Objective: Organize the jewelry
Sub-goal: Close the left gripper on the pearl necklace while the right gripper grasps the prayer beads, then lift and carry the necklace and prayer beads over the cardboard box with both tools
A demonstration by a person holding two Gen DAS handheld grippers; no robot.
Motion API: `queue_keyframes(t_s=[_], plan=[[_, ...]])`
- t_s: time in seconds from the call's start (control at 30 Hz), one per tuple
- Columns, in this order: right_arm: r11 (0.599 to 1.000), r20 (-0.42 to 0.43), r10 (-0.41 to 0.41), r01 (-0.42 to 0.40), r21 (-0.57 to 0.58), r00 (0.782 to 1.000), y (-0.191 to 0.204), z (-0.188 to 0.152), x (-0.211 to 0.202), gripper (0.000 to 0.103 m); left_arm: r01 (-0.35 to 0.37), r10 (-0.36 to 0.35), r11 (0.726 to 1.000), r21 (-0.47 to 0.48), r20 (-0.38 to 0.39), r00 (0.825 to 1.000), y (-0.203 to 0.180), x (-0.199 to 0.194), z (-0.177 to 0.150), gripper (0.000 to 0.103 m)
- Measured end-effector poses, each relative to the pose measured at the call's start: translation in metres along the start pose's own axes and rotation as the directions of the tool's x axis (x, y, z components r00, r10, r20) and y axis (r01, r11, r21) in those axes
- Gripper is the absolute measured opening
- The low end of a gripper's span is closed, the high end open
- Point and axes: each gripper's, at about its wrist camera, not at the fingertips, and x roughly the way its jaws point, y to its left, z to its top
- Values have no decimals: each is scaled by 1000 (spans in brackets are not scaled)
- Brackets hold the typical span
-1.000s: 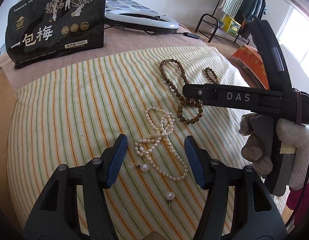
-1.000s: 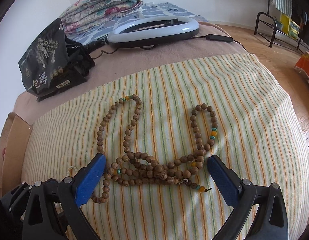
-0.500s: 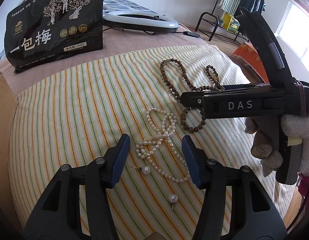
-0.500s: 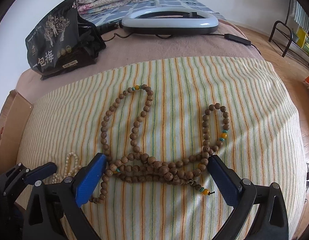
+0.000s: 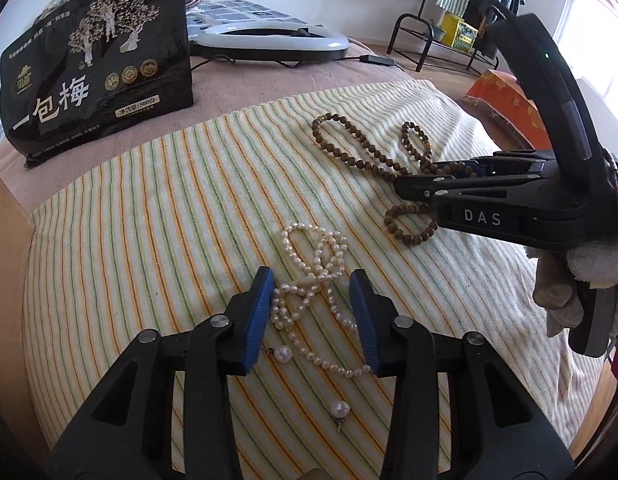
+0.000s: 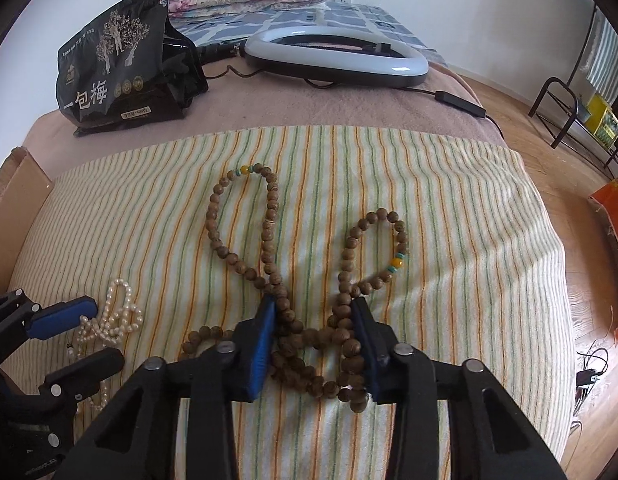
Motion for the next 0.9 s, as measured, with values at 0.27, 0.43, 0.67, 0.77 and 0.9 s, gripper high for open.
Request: queue_keyframes(t_s=[0.27, 0.43, 0.67, 0.77, 0.9], plan=[[999, 21, 22, -23, 25, 1000, -4, -1, -5, 10, -6, 7, 1000, -22, 14, 1000, -1, 1, 3, 7], [996, 52, 56, -60, 66, 997, -11, -3, -23, 10, 0, 3, 999, -40, 58, 998, -1, -18, 5, 6], [996, 113, 61, -68, 56, 992, -9, -3, -64, 10, 12, -7, 999, -44, 121, 993, -2, -57, 13, 5], [996, 136, 68, -75, 49, 988, -6, -5, -83, 10, 13, -6, 999, -47, 143, 990, -1, -75, 13, 5], [997, 172, 66, -71, 24, 983, 3, -5, -113, 10, 11, -1, 998, -55, 174, 985, 0, -101, 12, 5]])
